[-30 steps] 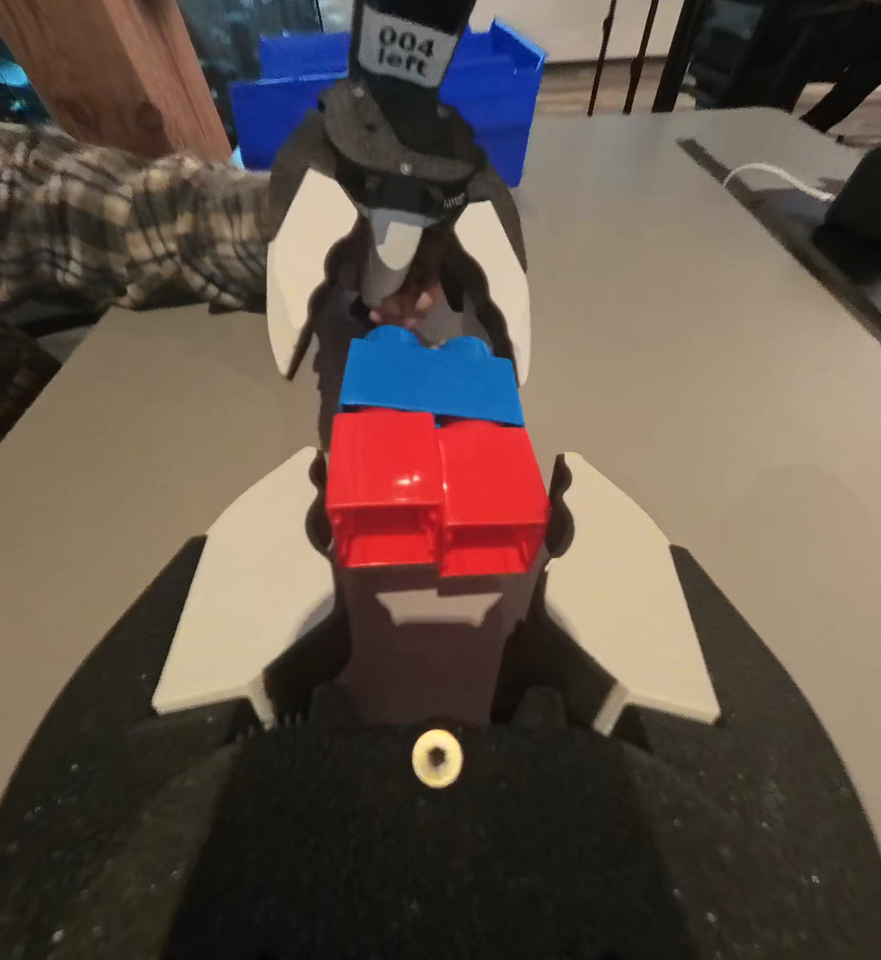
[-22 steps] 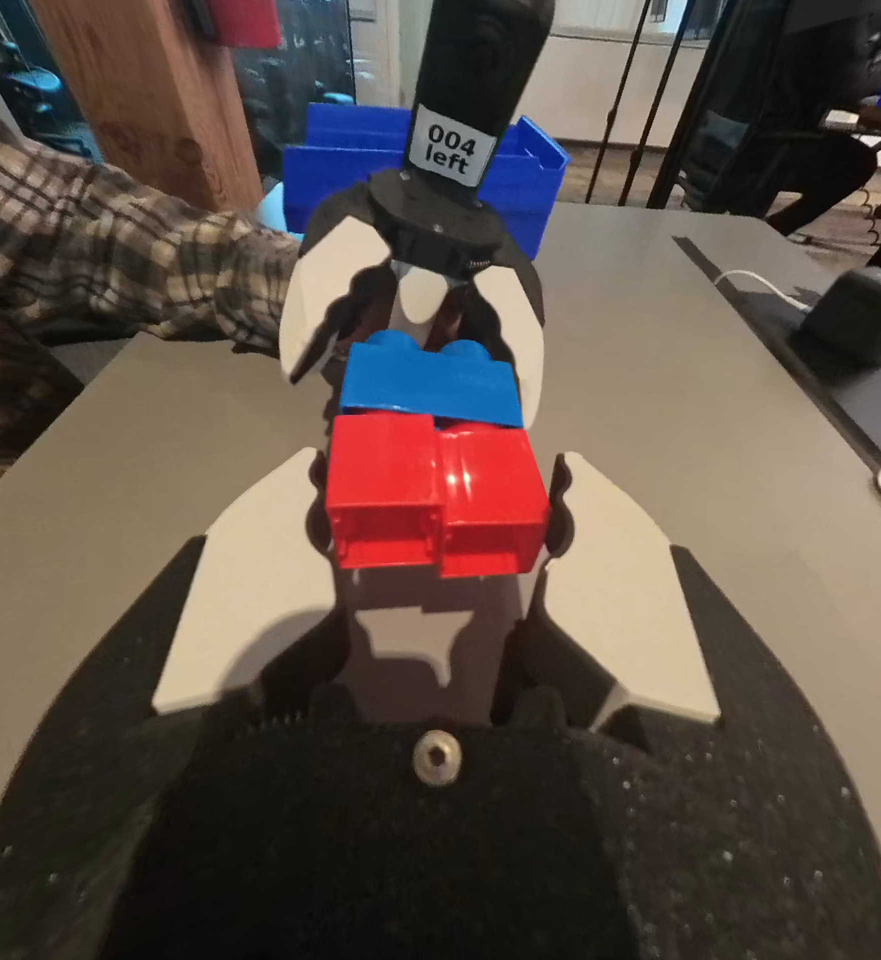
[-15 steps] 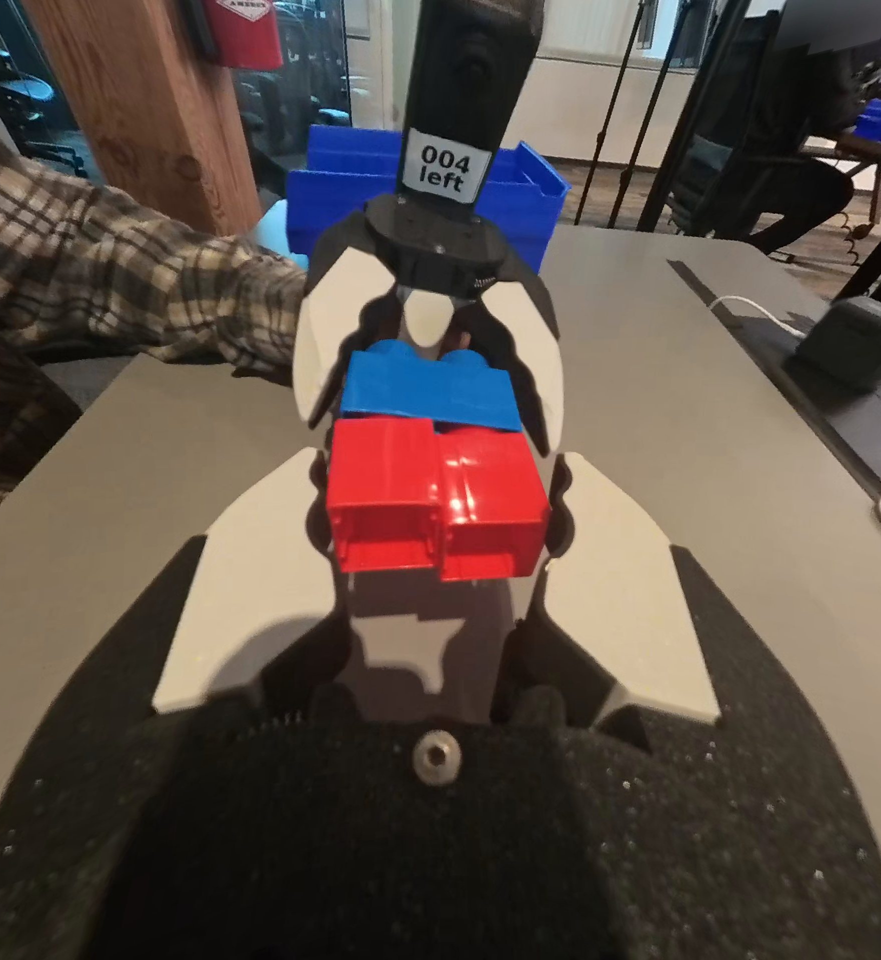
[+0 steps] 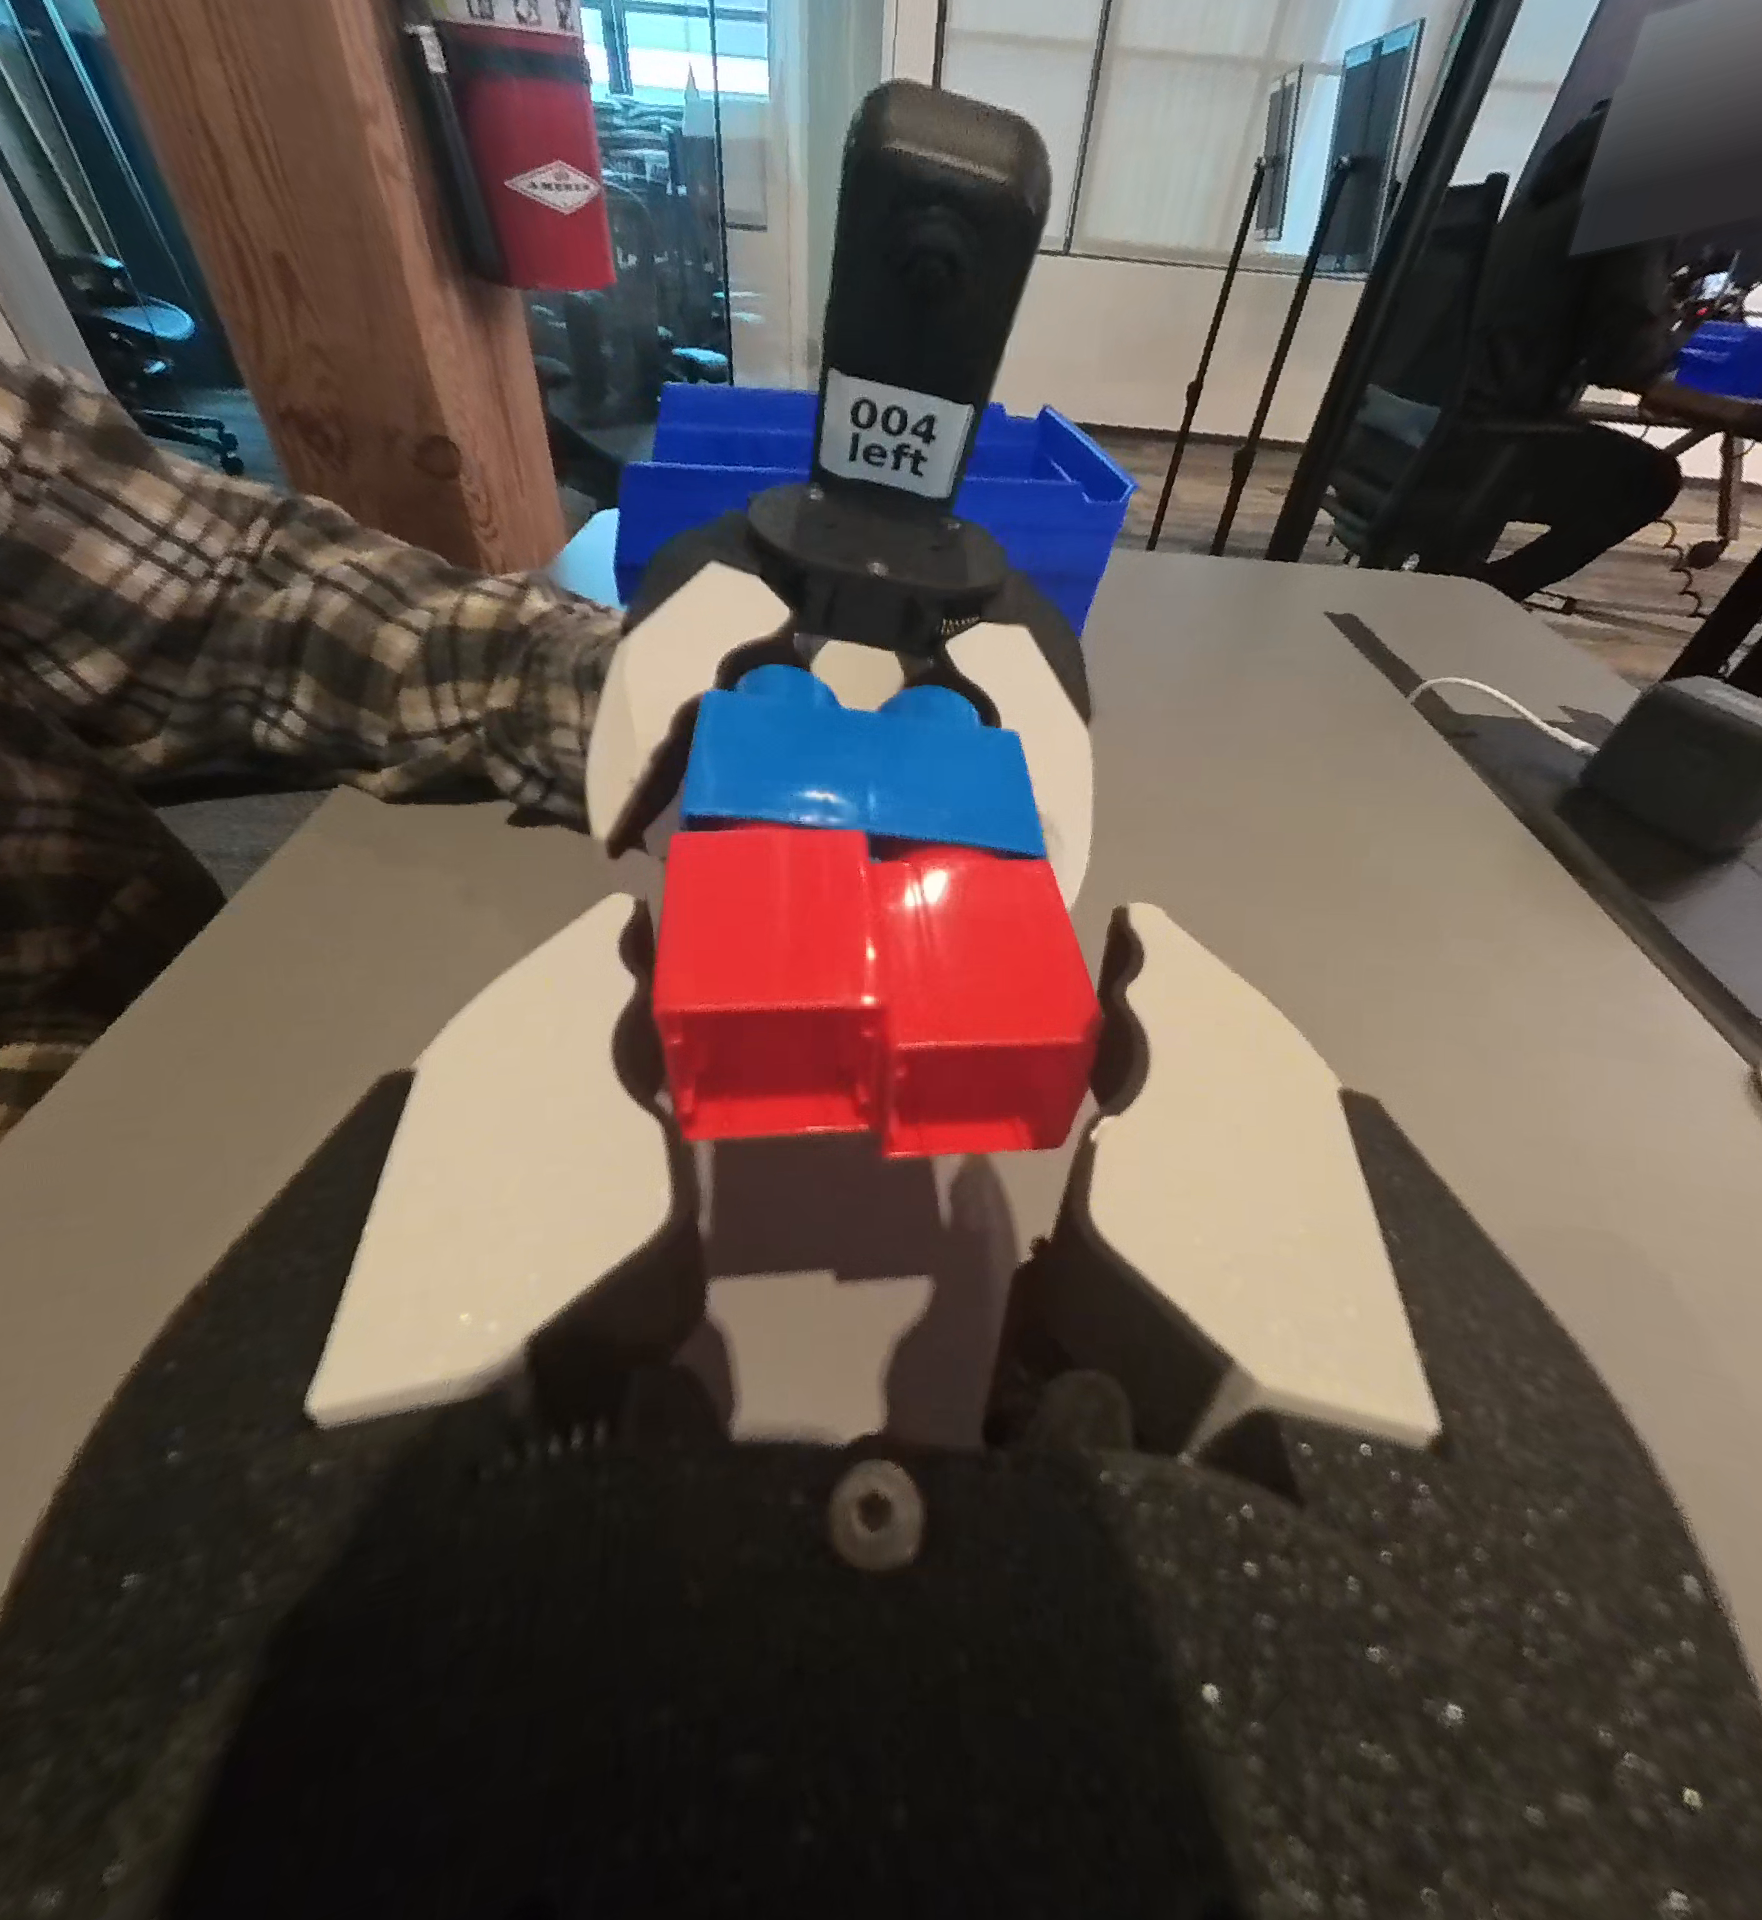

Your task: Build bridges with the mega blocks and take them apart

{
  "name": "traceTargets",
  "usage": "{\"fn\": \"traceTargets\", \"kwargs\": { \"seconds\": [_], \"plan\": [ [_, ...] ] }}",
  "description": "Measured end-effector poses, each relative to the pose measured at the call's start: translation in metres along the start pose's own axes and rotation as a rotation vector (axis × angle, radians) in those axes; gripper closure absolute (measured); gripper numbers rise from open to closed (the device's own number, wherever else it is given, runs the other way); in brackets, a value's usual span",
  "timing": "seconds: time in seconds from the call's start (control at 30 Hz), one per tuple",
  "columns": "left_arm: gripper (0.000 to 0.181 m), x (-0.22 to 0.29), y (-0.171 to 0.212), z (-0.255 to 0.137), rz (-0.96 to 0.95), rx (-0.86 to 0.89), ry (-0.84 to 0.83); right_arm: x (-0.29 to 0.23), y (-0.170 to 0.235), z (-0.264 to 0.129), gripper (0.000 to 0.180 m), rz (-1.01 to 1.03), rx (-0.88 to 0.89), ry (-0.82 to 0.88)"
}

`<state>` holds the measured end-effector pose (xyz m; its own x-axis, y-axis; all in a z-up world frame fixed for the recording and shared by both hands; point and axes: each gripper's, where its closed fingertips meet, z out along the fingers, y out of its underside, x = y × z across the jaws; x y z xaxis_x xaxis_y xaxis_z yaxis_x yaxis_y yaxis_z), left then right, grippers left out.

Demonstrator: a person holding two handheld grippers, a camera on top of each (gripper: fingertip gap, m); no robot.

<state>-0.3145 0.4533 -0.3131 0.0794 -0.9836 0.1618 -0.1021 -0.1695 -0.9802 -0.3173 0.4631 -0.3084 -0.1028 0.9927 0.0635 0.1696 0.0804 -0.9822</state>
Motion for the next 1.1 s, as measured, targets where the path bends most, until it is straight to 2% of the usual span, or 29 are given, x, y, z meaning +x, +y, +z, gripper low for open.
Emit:
{"fn": "traceTargets", "kwargs": {
  "seconds": [0.13,0.67,0.93,1.1],
  "plan": [
    [0.097,-0.002,0.005,0.004,-0.006,-0.037,-0.023,0.000,0.001,0.001,0.098,-0.019,-0.019,0.013],
    [0.097,0.002,-0.009,0.002,0.079,0.023,-0.061,-0.004,-0.004,-0.002,0.098,-0.035,-0.017,0.005],
    [0.097,0.005,-0.011,0.000,0.064,0.034,-0.037,-0.006,-0.001,0.001,0.098,-0.026,-0.031,-0.006],
    [0.098,0.004,-0.018,-0.001,0.023,0.082,-0.050,-0.002,-0.010,0.001,0.097,0.013,0.048,-0.001]
  ]
}}
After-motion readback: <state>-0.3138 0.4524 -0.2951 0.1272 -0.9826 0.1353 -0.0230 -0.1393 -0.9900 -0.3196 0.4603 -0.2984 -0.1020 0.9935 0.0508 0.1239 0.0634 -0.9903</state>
